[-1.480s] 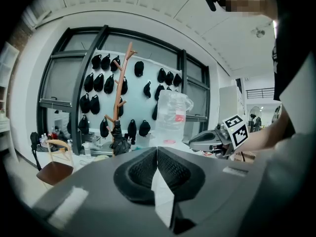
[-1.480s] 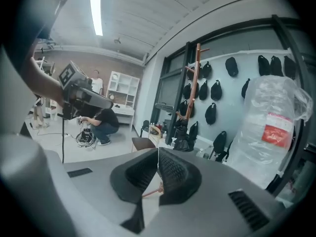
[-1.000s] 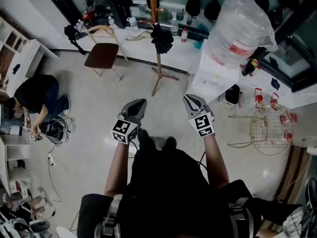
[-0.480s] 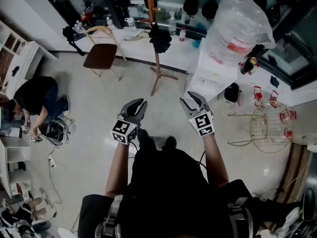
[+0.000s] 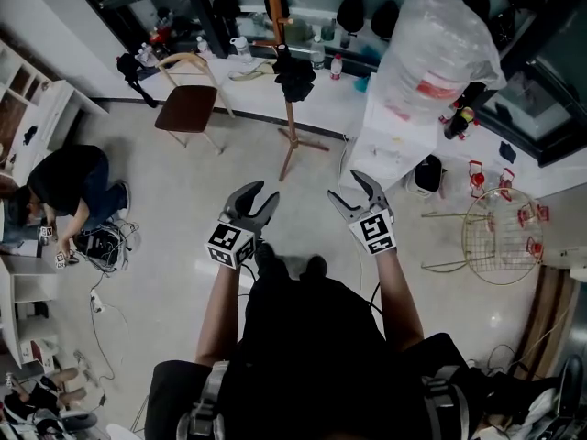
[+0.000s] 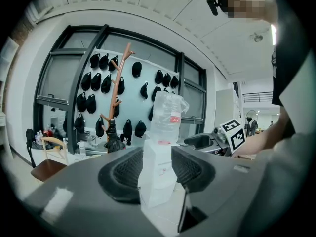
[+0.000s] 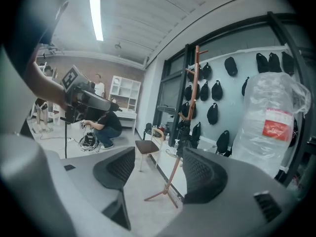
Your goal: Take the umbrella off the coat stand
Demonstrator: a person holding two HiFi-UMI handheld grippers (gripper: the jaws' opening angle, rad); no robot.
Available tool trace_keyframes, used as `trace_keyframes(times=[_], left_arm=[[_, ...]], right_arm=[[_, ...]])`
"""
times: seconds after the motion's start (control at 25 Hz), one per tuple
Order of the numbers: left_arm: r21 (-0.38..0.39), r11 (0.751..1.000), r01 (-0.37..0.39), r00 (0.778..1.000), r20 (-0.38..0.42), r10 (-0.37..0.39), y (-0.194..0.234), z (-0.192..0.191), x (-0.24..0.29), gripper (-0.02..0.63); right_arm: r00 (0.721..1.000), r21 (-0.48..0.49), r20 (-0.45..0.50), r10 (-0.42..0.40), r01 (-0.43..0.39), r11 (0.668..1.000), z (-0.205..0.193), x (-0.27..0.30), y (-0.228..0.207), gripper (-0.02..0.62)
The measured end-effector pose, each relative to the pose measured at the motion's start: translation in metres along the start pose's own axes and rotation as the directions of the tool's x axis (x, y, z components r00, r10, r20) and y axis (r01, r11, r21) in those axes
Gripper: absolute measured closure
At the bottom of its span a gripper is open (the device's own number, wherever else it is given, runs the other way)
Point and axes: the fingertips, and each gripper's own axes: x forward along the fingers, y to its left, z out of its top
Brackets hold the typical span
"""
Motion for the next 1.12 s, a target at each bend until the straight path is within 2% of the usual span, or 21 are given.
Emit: trace_keyframes(times=[0.64, 1.12], left_arm=[[0.019, 0.999, -0.029, 0.999, -0.019, 0.029, -0.011, -0.001, 0.008, 0.403], [0.016, 0.999, -0.047, 0.999, -0.016, 0.048, -0.006, 0.003, 0.012, 0.402]], right_arm=[[1.0, 0.007, 0.005, 0.021, -0.021, 1.0, -0.008, -0.009, -0.01, 0.249], [0.999, 0.008, -0.002, 0.036, -0.036, 0.999, -0.009, -0.005, -0.013, 0.241]])
